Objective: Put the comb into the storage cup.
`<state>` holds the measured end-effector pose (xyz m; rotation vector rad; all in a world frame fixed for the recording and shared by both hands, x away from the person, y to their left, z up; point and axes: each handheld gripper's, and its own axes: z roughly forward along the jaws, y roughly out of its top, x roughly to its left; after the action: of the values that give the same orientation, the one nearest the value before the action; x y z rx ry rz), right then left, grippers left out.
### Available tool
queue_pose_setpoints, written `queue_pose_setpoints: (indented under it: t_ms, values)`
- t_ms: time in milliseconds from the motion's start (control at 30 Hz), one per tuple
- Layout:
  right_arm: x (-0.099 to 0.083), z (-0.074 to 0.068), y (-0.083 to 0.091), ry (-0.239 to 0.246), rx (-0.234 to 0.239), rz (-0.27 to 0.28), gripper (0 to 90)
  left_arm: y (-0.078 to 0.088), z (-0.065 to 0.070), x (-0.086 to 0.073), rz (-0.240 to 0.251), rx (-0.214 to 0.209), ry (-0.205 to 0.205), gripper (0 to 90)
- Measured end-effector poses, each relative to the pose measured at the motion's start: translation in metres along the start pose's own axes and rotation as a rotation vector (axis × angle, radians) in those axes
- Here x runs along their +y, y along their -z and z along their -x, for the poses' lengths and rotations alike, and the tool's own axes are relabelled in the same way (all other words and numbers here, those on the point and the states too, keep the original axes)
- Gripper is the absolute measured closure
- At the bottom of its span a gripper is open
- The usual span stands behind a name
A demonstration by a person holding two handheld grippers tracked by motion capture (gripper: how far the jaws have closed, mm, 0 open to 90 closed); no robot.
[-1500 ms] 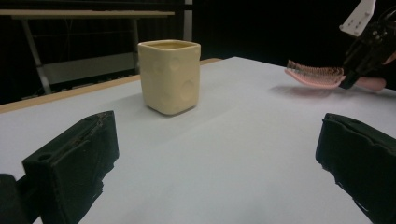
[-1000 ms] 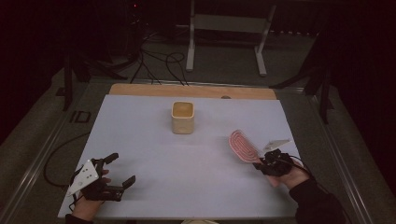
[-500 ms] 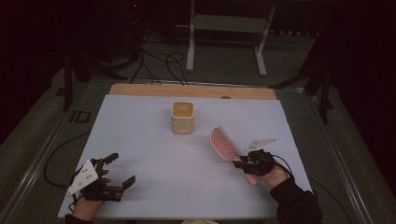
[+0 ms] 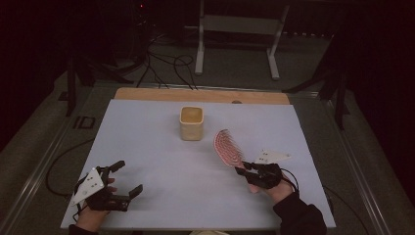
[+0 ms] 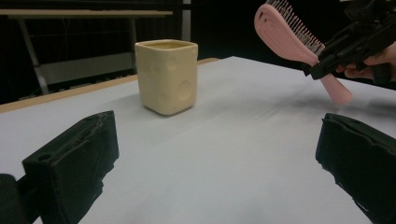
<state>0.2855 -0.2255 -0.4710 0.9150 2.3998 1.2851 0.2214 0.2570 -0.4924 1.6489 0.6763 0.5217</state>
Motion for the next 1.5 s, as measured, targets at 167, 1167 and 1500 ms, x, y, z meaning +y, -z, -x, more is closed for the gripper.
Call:
queue_pose_setpoints:
  t_ms: [167,1167,1500]
  values:
    - [-0.002,-0.003,0.004,-0.017,0.006,0.044,70.4,-0.001,0.000,-0.001,-0.002,-0.003,0.005,0.6]
    - [-0.010,-0.005,0.014,-0.071,-0.193,0.224,70.5,-0.015,0.006,0.016,-0.042,0.023,0.070,0.6]
    - [-0.009,-0.004,0.018,-0.083,-0.197,0.234,70.5,-0.029,0.010,0.044,-0.070,0.013,0.071,0.6]
